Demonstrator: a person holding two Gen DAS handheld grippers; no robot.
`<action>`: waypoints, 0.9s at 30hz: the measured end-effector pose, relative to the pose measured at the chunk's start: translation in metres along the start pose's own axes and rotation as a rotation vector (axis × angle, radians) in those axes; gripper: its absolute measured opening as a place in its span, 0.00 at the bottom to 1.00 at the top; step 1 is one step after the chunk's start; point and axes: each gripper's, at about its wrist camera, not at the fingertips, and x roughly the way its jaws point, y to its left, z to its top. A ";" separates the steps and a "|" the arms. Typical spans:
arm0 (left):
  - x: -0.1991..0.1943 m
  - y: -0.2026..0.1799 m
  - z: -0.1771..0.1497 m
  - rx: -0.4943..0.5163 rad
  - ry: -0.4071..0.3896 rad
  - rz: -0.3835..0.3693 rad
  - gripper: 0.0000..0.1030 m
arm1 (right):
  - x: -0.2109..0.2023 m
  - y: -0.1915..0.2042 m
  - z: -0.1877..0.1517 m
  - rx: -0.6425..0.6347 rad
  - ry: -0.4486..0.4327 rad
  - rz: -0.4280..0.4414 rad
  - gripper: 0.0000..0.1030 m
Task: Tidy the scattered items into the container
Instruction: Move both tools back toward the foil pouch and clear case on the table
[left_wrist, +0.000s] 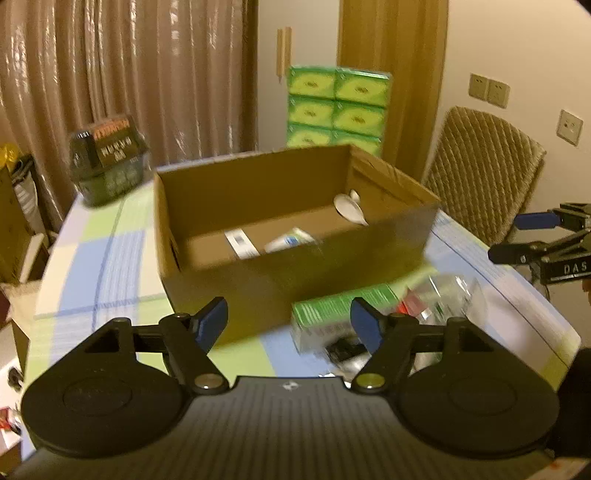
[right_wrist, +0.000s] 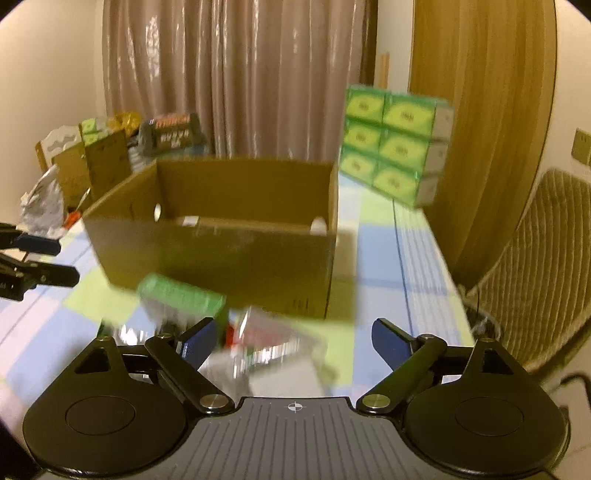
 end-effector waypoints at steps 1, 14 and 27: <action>0.000 -0.003 -0.005 0.000 0.008 -0.003 0.70 | -0.001 0.001 -0.006 -0.008 0.013 0.001 0.86; 0.004 -0.034 -0.071 0.017 0.115 -0.039 0.95 | 0.003 0.009 -0.051 -0.078 0.108 0.034 0.89; 0.021 -0.041 -0.078 0.124 0.176 -0.065 0.96 | 0.025 0.000 -0.056 -0.090 0.150 0.050 0.91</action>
